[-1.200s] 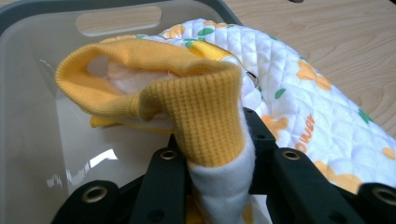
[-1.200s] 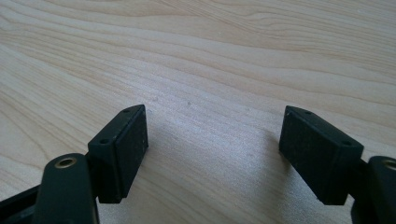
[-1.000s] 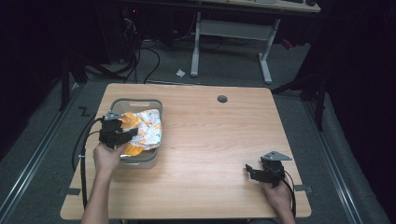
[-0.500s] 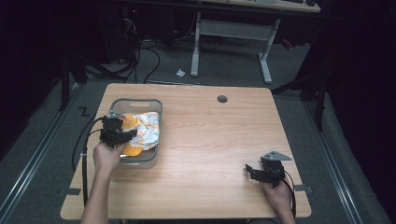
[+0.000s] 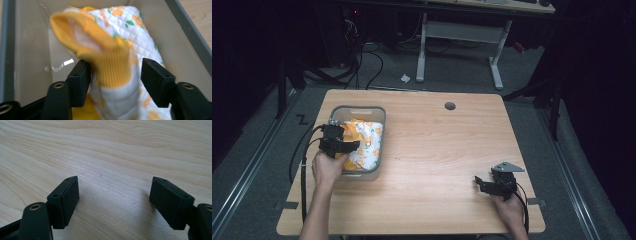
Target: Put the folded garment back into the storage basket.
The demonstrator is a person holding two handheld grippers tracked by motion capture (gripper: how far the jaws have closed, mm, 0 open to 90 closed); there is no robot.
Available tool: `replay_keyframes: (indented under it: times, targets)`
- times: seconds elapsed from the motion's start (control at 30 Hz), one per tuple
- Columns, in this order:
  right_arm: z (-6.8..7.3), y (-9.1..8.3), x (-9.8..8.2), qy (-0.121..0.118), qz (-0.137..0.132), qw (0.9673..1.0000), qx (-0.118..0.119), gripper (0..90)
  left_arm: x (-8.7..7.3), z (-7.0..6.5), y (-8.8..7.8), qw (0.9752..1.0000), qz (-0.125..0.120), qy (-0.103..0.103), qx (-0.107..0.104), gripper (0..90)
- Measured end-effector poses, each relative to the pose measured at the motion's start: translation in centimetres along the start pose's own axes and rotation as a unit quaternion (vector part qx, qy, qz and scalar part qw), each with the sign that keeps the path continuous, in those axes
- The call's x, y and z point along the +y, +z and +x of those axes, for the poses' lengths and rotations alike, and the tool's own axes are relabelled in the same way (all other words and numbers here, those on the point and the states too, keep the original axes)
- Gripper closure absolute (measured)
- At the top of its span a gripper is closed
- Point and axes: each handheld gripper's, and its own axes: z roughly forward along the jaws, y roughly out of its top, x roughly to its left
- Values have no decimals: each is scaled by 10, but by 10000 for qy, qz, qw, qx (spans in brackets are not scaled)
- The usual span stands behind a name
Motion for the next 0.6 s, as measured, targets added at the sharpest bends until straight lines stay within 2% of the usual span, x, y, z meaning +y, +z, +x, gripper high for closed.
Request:
replay_keyframes:
  times: [0.13, 0.23, 0.3, 0.37, 0.6]
  targets:
    - [0, 0, 0, 7, 2, 10000, 1, 240, -1, -1, -9, 9997, -139, -35, 190, 350]
    - [0, 0, 0, 6, 2, 10000, 1, 240, -2, -3, -17, 9991, -356, -53, 208, 341]
    - [0, 0, 0, 8, 3, 10000, 2, 240, -2, -6, -23, 9986, -493, -20, 185, 346]
    - [0, 0, 0, 7, 2, 10000, 2, 240, -2, -10, -27, 9981, -619, 15, 49, 359]
    - [0, 0, 0, 7, 2, 10000, 2, 240, -3, -30, -38, 9955, -901, 282, -118, 361]
